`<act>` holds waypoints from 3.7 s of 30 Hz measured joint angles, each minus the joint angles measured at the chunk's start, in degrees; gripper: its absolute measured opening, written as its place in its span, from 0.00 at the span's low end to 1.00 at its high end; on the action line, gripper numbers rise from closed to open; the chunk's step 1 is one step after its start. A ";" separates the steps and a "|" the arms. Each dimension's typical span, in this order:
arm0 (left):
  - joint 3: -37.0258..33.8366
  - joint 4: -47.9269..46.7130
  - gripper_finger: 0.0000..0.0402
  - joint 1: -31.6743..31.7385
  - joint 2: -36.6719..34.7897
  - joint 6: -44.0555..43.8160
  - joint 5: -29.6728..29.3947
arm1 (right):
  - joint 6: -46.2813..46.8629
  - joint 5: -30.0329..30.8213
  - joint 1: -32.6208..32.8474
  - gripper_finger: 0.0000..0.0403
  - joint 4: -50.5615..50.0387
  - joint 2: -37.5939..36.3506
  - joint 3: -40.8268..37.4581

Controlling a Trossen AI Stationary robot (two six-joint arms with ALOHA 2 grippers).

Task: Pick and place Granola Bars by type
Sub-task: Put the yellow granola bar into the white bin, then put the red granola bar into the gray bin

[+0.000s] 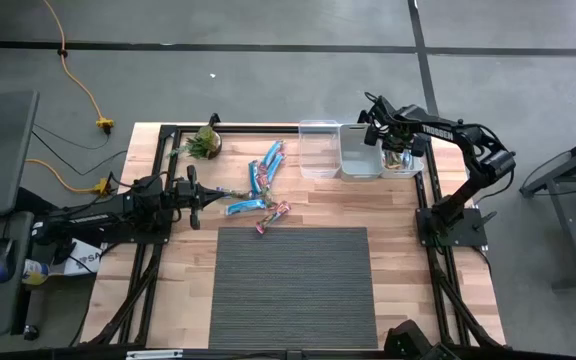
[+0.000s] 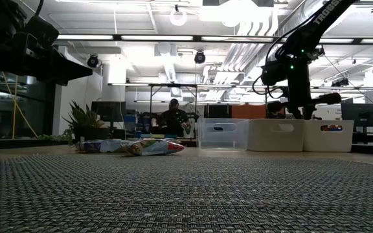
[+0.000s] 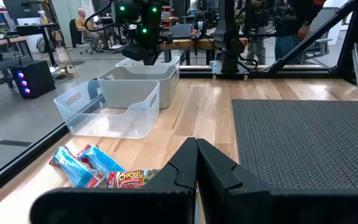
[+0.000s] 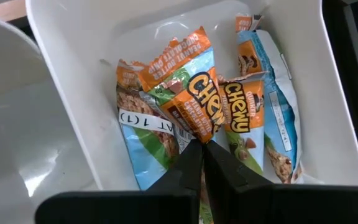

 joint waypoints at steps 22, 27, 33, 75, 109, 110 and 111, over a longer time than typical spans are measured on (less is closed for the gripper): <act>0.02 -0.02 0.00 0.00 -0.01 0.02 0.00 | -5.18 -0.27 0.00 0.17 1.34 0.00 0.01; 0.00 -0.02 0.00 0.00 0.00 0.00 0.00 | -5.20 -0.33 0.02 0.30 1.88 0.00 0.02; 0.01 -0.01 0.00 0.00 0.00 0.01 0.00 | -5.57 -0.37 0.02 0.41 3.41 0.00 0.02; 0.00 -0.02 0.00 0.00 -0.01 0.02 0.00 | -13.88 5.07 0.03 0.53 6.78 -10.04 0.04; 0.01 -0.01 0.00 0.00 -0.01 0.01 0.00 | -43.67 -23.30 25.04 0.52 38.70 -19.90 22.31; 0.01 -0.01 0.00 0.00 0.00 0.01 0.00 | -45.51 -23.30 25.52 0.52 36.08 -18.90 24.43; 0.01 -0.01 0.00 0.00 0.00 0.00 0.00 | -47.40 -23.29 25.97 0.52 33.44 -17.80 26.59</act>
